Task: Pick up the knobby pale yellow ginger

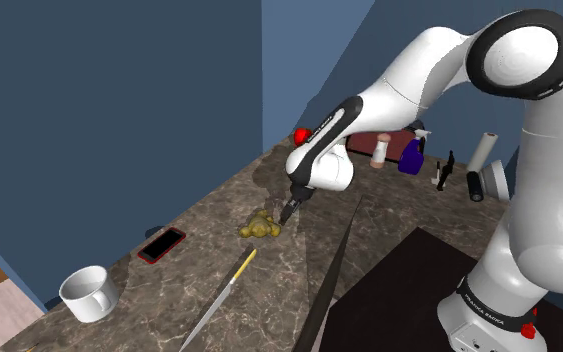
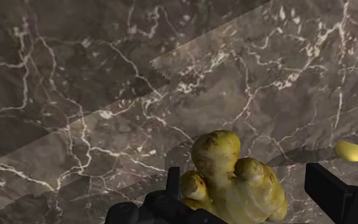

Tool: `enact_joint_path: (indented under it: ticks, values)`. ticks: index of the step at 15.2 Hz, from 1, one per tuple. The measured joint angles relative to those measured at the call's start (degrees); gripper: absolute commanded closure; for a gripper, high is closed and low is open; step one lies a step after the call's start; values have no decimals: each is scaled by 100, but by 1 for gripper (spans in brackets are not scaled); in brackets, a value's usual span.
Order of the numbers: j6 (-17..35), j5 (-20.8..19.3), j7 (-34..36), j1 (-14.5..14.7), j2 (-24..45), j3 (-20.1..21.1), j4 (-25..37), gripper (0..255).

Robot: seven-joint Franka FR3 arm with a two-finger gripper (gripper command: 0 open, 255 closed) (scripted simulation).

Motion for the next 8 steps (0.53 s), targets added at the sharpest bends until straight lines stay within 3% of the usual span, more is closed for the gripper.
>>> enact_joint_path:
  ticks: [3, 8]
  values:
    - [277, 347, -539, -190, 699, 362, 601, 0]
    - [607, 718, -1081, -497, 1206, 757, 859, 0]
